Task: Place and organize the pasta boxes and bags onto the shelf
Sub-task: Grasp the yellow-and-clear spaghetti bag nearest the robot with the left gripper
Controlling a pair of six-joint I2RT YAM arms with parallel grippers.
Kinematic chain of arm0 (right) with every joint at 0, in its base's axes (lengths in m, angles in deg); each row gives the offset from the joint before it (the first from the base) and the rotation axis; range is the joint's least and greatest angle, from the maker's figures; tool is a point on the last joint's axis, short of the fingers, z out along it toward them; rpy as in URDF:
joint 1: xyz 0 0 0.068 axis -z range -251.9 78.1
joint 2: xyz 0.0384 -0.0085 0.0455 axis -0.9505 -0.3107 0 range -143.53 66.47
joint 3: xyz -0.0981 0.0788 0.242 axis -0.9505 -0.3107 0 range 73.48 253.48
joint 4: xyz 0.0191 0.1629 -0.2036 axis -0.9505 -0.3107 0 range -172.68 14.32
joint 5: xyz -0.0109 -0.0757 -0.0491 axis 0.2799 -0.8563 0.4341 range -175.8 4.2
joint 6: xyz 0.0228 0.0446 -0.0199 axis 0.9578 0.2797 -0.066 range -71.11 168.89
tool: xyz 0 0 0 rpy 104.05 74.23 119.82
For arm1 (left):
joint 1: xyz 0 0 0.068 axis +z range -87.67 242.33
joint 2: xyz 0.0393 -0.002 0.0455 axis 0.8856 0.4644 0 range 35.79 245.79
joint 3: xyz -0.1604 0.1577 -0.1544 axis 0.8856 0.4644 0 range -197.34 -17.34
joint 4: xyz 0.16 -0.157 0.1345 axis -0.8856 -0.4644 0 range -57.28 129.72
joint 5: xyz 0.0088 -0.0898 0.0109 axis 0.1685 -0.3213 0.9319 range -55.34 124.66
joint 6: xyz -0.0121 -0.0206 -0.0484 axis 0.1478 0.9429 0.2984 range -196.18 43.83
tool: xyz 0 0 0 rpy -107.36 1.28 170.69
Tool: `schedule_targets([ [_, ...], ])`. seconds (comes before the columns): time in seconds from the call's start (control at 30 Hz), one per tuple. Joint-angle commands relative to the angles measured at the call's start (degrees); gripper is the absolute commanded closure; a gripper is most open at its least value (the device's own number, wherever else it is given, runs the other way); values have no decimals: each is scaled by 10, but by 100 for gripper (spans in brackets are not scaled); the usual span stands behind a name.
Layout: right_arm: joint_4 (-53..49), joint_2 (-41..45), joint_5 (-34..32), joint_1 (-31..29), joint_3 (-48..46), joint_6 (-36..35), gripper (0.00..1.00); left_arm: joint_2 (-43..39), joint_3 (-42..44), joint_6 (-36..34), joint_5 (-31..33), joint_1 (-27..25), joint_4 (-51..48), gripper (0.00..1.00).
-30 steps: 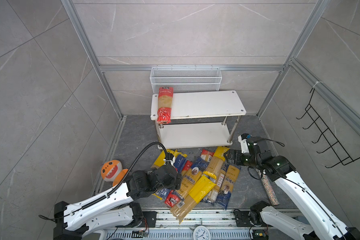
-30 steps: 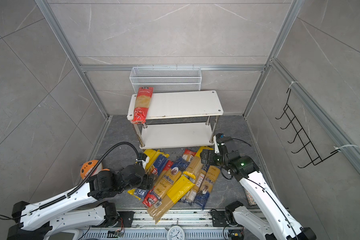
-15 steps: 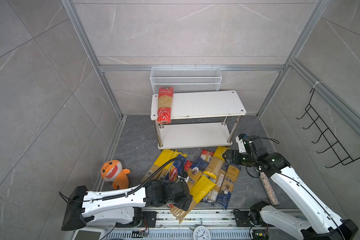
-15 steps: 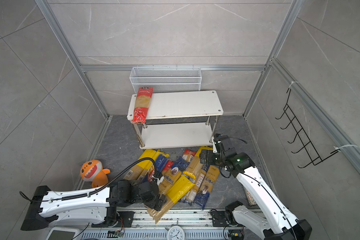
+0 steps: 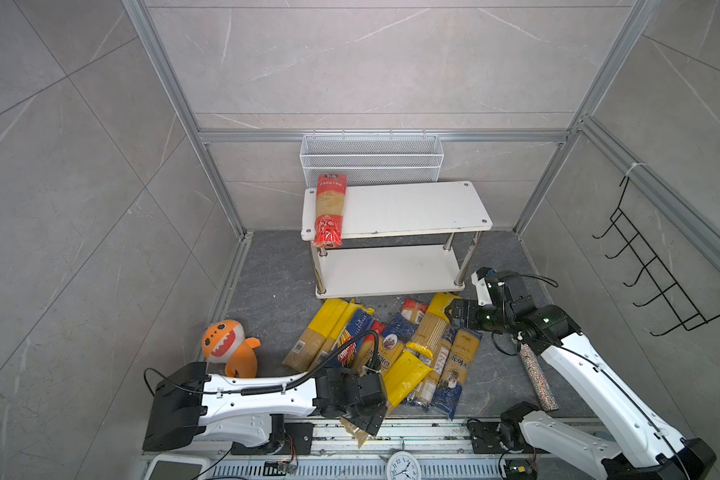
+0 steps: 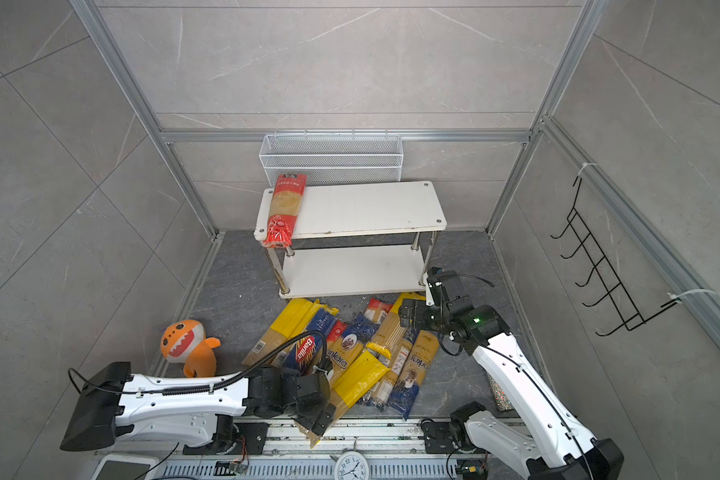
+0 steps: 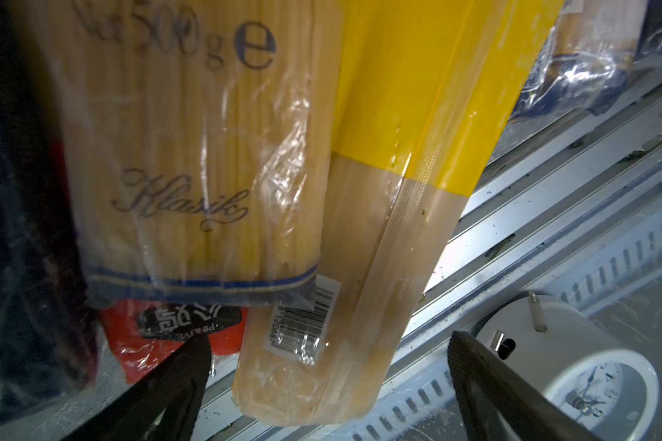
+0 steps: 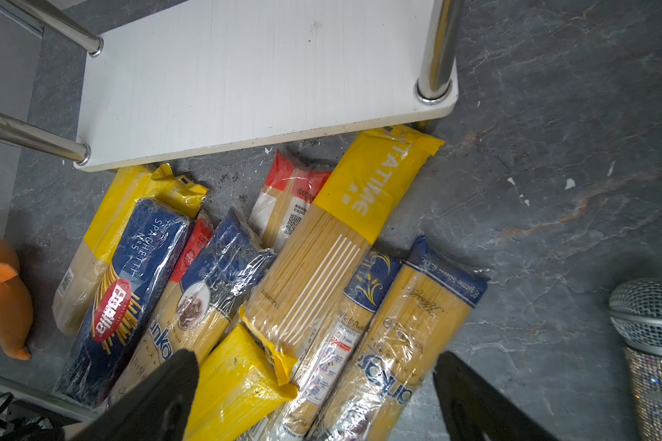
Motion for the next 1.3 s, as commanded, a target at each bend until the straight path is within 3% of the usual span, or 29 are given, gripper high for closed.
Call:
schedule_targets([
  [0.0,5,-3,-6,-2,3,-5,0,19,-2,-10,-14,-2,21,1],
  [0.4,13,-4,-5,-2,-1,-6,0,133,8,-9,-21,9,75,2],
  [0.57,8,0,-5,-2,0,-8,0,124,15,-11,-10,34,79,29],
  [0.77,6,7,-12,-2,-5,-12,0,117,34,-19,-15,65,99,33],
  [0.93,7,9,-12,-2,-4,-11,0,130,11,-33,-11,82,74,81],
  [1.03,8,7,-11,-2,0,-11,0,111,-5,-44,-2,91,54,100],
  [1.27,12,4,-8,-2,3,-10,0,58,-43,-60,17,106,-2,100],
])
